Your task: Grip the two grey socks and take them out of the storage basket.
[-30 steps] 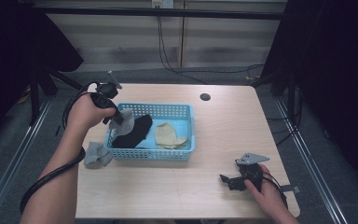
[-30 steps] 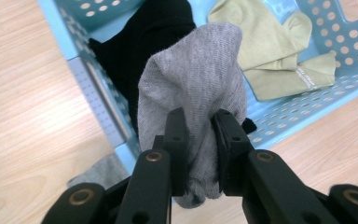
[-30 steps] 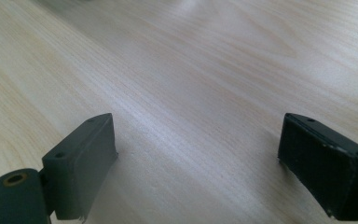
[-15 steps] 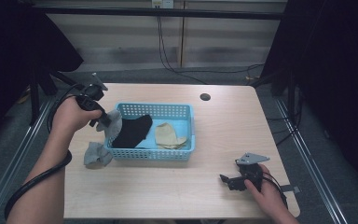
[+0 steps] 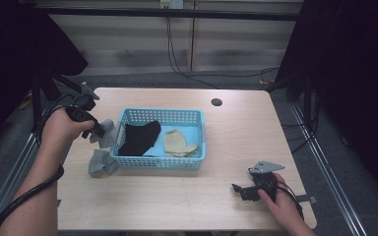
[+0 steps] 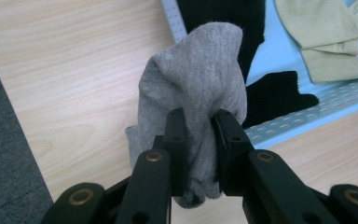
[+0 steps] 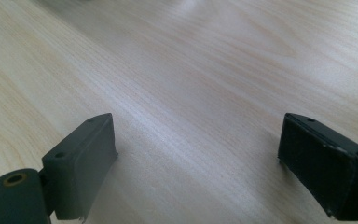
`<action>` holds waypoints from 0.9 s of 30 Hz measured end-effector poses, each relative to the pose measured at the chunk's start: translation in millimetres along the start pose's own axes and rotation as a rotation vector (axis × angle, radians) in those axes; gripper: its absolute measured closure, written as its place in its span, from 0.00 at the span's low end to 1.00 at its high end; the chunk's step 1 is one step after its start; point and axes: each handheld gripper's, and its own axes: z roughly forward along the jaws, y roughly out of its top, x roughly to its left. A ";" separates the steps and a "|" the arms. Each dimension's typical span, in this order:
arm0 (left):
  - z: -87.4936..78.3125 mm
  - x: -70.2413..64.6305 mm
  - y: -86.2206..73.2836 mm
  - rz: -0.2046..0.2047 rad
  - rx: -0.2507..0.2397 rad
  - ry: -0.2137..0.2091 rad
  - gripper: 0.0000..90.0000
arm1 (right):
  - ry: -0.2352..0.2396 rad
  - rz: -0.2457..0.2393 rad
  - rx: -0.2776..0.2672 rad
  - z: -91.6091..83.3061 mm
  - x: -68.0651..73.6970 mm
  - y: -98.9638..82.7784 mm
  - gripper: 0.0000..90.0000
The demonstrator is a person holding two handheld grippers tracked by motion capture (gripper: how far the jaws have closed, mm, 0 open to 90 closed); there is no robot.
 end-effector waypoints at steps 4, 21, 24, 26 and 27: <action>1.9 8.3 -5.8 -0.012 -0.001 0.004 0.85 | 0.001 -0.001 0.000 0.0 -0.1 0.0 0.12; 16.1 25.4 -21.7 -0.059 0.019 0.008 0.85 | 0.000 -0.002 0.000 0.0 -0.1 0.0 0.12; 21.4 28.7 -24.3 -0.065 0.023 0.010 0.85 | 0.000 0.002 0.002 -0.1 0.2 0.0 0.12; 23.3 29.0 -25.0 -0.065 0.023 0.010 0.84 | 0.001 0.005 0.003 -0.2 0.4 0.0 0.12; 24.4 28.0 -25.2 -0.069 0.016 0.007 0.84 | 0.001 0.001 0.002 -0.1 0.1 0.0 0.12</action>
